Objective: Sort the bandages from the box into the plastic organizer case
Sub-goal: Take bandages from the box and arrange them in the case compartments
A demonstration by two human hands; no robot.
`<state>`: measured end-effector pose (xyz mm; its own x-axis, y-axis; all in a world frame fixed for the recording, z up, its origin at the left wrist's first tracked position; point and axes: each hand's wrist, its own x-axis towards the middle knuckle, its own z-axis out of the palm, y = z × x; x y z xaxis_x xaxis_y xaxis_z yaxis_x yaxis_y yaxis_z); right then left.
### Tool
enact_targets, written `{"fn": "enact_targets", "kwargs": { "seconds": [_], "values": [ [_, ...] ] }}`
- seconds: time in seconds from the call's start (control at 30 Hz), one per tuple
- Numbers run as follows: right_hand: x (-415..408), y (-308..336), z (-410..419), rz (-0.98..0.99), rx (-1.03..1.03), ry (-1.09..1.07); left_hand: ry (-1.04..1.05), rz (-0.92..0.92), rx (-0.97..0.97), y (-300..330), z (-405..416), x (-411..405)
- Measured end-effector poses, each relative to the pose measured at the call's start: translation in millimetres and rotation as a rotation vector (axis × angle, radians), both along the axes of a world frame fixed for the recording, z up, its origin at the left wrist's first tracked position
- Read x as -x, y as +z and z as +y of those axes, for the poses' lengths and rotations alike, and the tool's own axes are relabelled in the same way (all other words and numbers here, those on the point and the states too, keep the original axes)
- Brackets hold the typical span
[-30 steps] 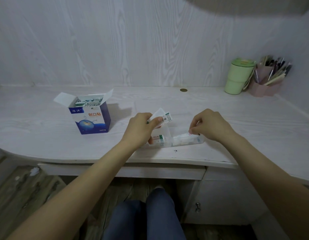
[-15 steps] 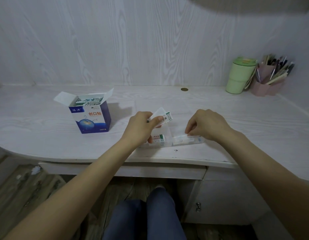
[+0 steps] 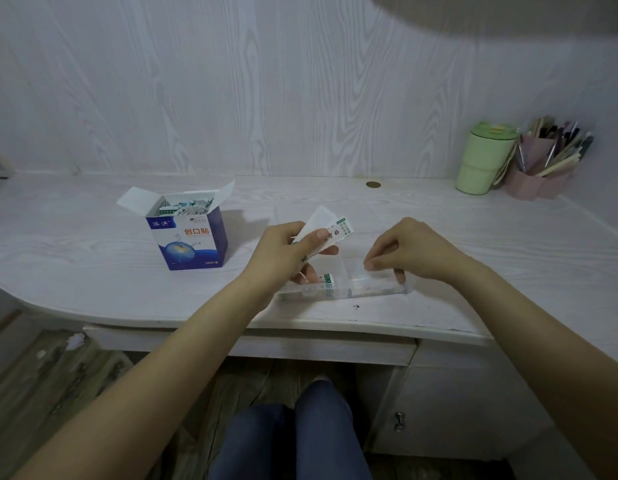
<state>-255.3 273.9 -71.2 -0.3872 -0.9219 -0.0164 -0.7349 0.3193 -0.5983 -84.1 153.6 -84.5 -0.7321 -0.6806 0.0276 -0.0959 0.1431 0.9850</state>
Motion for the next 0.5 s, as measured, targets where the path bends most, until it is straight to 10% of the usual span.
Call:
{"fn": "enact_targets", "kwargs": {
  "seconds": [0.17, 0.5],
  "values": [
    [-25.7, 17.5, -1.9, -0.439, 0.265, 0.015, -0.015, 0.048, -0.084, 6.4, -1.6, -11.0],
    [-55.0, -1.4, -30.8, -0.388, 0.409, -0.175, 0.204, 0.07, -0.063, 6.9, -18.9, -39.3]
  ]
}}
